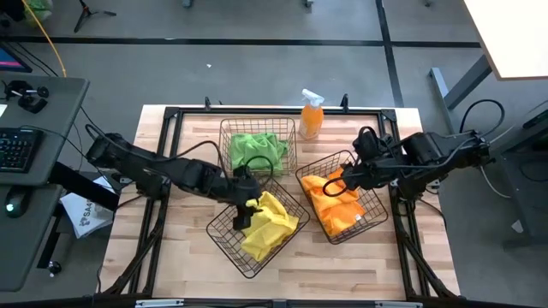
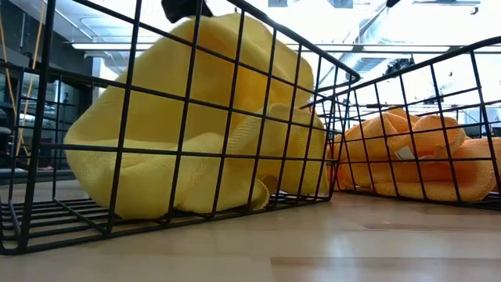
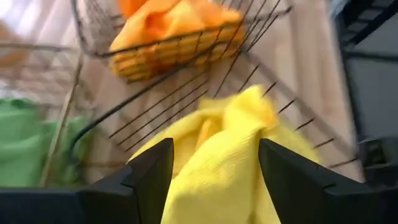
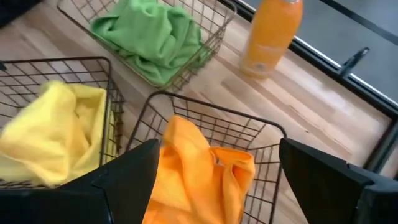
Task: Sort microfiber towel by color & place in baskets
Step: Return to Home Position
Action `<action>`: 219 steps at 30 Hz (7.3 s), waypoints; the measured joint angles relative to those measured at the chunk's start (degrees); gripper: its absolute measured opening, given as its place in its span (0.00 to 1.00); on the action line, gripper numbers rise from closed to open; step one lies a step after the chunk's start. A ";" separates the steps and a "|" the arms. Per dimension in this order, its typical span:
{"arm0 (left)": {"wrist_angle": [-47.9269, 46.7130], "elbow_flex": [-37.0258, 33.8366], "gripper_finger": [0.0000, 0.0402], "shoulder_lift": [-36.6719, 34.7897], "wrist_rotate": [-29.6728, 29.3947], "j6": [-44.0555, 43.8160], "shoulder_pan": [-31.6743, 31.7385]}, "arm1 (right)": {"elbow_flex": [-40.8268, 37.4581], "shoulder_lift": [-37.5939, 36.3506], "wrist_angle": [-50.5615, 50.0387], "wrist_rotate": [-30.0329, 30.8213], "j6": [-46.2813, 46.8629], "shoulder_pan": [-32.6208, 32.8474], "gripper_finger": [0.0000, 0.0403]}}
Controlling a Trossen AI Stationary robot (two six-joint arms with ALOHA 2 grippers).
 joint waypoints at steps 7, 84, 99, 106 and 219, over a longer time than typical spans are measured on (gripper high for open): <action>0.96 -3.61 0.55 -3.27 -0.56 -3.29 -2.43 | 0.00 -0.16 0.08 -2.32 -2.87 0.56 0.81; 51.69 -67.38 0.00 -70.54 -10.60 -0.79 8.08 | 0.00 -0.18 0.16 -12.47 -5.78 5.44 0.00; 39.83 -68.80 0.00 -85.74 -11.65 -4.12 8.07 | 0.00 -0.16 0.14 -11.74 -8.78 5.44 0.00; 52.29 -75.72 0.00 -85.60 -9.69 -3.96 8.06 | 0.00 -0.16 0.12 -11.58 -7.86 5.44 0.00; 39.92 -75.54 0.00 -84.58 7.92 13.83 10.38 | -95.91 -72.09 90.54 -35.34 -47.18 -15.19 0.00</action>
